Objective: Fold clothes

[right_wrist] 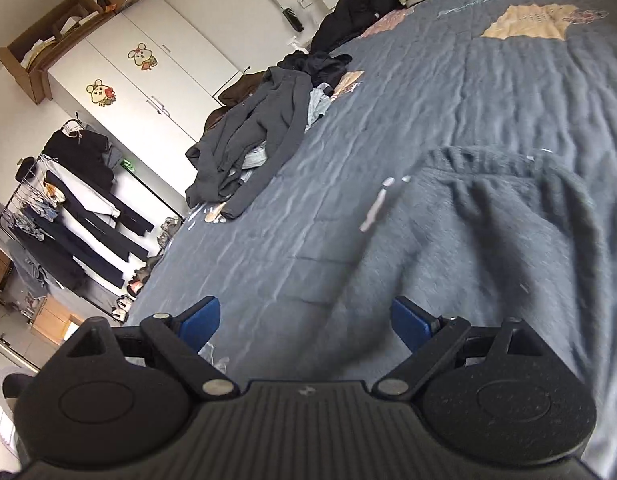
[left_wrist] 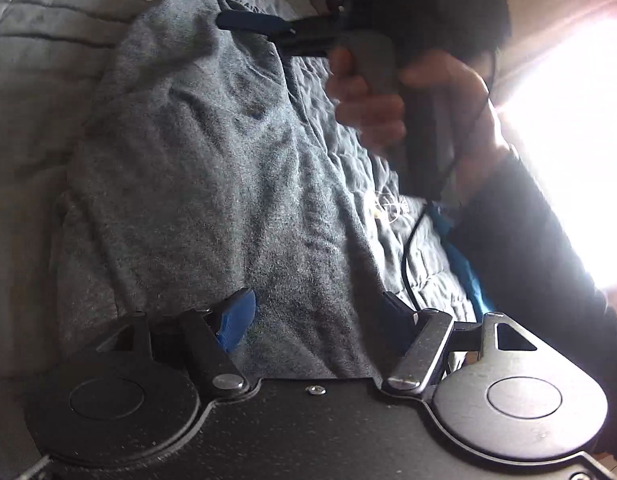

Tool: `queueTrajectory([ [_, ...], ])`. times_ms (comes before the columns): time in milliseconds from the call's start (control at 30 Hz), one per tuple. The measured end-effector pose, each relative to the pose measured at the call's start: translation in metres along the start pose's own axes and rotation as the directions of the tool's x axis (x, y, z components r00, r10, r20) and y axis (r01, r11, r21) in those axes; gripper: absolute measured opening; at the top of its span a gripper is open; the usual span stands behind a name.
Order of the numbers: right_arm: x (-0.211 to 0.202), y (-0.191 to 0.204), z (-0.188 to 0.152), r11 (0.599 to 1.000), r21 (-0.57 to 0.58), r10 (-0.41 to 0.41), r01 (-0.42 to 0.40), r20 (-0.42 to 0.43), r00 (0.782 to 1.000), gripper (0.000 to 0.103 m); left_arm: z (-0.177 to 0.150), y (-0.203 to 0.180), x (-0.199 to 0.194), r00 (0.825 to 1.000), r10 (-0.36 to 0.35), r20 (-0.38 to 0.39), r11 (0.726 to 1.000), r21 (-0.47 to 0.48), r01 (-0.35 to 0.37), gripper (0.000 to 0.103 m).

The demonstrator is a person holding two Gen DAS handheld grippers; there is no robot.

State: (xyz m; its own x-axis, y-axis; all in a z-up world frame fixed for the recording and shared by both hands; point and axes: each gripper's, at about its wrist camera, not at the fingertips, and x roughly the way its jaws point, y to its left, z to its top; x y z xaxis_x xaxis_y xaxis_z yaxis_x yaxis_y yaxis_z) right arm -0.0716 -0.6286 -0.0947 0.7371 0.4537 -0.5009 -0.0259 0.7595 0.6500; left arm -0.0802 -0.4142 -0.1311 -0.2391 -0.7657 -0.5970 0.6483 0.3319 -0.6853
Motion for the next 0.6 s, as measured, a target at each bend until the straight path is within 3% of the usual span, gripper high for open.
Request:
queueTrajectory([
  [267, 0.062, -0.048, 0.026, 0.988, 0.156, 0.009, -0.006, -0.019, 1.000, 0.091, 0.008, 0.008, 0.018, 1.000, -0.006, -0.024, 1.000, 0.012, 0.007, 0.068],
  [333, 0.068, -0.061, 0.031, 0.981, 0.187, 0.040, -0.042, 0.015, 0.999, 0.091, 0.012, 0.012, 0.022, 1.000, -0.012, -0.025, 1.000, 0.006, 0.013, 0.068],
  [500, 0.070, -0.074, 0.045, 0.971, 0.215, 0.114, -0.103, -0.038, 0.993, 0.091, 0.017, 0.018, 0.029, 0.999, -0.028, -0.031, 1.000, 0.001, 0.028, 0.068],
  [600, 0.049, -0.063, 0.044, 0.964, 0.182, 0.204, -0.193, -0.046, 0.978, 0.092, 0.019, 0.019, 0.035, 0.999, -0.028, -0.031, 1.000, 0.010, 0.028, 0.068],
])
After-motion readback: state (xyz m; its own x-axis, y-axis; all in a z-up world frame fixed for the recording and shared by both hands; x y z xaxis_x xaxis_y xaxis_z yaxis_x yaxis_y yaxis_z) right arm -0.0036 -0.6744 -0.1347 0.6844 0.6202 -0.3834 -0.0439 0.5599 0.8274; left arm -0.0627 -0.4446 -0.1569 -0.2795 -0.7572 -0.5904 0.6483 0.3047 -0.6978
